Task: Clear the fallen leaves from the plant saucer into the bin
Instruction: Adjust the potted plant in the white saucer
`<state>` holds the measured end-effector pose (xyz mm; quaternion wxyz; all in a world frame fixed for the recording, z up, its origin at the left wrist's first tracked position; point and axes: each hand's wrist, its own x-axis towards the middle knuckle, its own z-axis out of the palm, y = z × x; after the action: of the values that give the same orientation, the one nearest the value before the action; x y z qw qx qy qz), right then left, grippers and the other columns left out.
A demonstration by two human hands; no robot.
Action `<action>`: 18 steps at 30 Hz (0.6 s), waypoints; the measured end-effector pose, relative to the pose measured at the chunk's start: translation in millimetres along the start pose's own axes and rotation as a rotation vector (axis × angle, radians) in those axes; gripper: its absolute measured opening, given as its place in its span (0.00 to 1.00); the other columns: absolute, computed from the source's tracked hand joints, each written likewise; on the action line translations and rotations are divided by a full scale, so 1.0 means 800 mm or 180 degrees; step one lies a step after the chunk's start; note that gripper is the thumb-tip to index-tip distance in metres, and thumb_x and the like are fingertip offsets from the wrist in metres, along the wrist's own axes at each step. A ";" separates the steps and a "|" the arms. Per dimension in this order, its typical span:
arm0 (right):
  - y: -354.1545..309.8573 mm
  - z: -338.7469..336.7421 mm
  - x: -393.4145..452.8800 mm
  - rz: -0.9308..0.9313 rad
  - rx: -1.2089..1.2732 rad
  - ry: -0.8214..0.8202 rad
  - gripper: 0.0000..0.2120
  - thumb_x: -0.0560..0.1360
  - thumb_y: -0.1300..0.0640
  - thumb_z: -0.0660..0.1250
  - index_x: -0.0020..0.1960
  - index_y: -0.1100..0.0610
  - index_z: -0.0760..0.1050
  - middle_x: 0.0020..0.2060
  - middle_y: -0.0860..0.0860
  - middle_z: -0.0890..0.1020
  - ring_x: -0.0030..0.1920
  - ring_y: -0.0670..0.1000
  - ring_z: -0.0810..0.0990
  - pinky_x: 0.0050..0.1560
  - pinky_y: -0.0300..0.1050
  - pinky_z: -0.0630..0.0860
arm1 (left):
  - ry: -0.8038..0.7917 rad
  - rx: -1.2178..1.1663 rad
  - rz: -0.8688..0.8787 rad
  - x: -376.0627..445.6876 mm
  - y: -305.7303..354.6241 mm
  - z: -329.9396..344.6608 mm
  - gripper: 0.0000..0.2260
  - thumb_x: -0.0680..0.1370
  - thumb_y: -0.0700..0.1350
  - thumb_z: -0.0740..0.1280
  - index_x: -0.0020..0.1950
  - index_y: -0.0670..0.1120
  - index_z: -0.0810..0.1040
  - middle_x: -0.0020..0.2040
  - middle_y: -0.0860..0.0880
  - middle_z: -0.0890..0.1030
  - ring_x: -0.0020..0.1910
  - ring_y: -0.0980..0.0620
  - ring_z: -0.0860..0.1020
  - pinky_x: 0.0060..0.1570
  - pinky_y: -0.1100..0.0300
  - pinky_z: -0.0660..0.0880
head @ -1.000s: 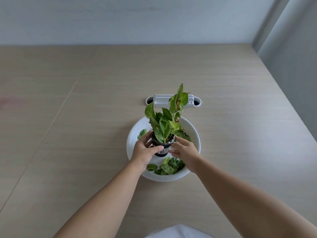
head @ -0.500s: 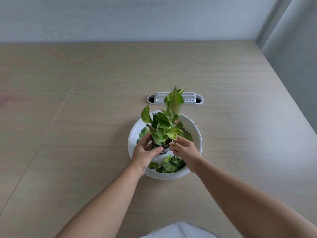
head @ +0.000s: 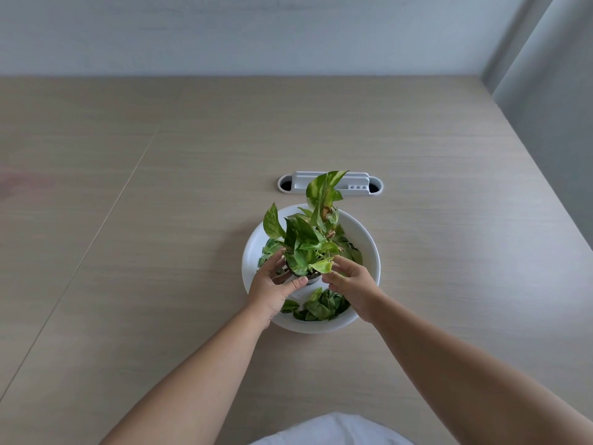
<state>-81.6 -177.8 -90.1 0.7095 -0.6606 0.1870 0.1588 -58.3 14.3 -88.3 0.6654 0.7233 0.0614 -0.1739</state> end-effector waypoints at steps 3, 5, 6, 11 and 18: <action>0.001 0.002 -0.002 0.0020 0.0071 0.0051 0.30 0.72 0.56 0.73 0.71 0.55 0.69 0.60 0.54 0.80 0.49 0.50 0.81 0.50 0.44 0.77 | -0.0003 -0.0009 -0.0008 0.001 -0.002 -0.001 0.33 0.67 0.39 0.79 0.69 0.49 0.72 0.64 0.48 0.79 0.61 0.50 0.79 0.50 0.65 0.78; 0.001 0.002 -0.004 0.0020 0.0067 0.0059 0.30 0.72 0.56 0.73 0.71 0.55 0.68 0.59 0.55 0.80 0.48 0.50 0.81 0.49 0.44 0.77 | -0.0010 -0.0018 -0.0016 0.001 -0.003 -0.001 0.33 0.66 0.39 0.79 0.69 0.49 0.72 0.64 0.48 0.79 0.61 0.49 0.79 0.53 0.62 0.78; 0.000 0.002 -0.004 0.0018 0.0072 0.0054 0.30 0.72 0.56 0.73 0.71 0.55 0.68 0.59 0.55 0.80 0.48 0.50 0.80 0.49 0.44 0.77 | -0.0014 -0.0015 -0.0006 0.001 -0.003 -0.001 0.33 0.66 0.39 0.79 0.69 0.49 0.72 0.64 0.48 0.79 0.61 0.49 0.79 0.52 0.63 0.78; -0.003 0.003 -0.006 0.0027 0.0080 0.0066 0.29 0.72 0.57 0.72 0.71 0.55 0.68 0.59 0.55 0.81 0.48 0.50 0.80 0.49 0.45 0.77 | -0.0015 -0.0046 0.0018 0.000 -0.002 -0.001 0.33 0.67 0.38 0.78 0.70 0.49 0.72 0.64 0.47 0.79 0.60 0.49 0.79 0.49 0.65 0.79; -0.007 0.006 -0.010 -0.0030 -0.0110 0.0185 0.30 0.73 0.57 0.71 0.73 0.56 0.65 0.52 0.49 0.81 0.47 0.50 0.81 0.53 0.49 0.77 | 0.0019 -0.0015 -0.0029 0.000 -0.004 0.001 0.34 0.66 0.40 0.79 0.70 0.51 0.72 0.64 0.48 0.79 0.58 0.50 0.81 0.60 0.49 0.77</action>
<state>-86.0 -173.0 -80.8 0.6931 -0.6779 0.2016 0.1394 -59.1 14.0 -91.3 0.6662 0.7220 0.0671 -0.1746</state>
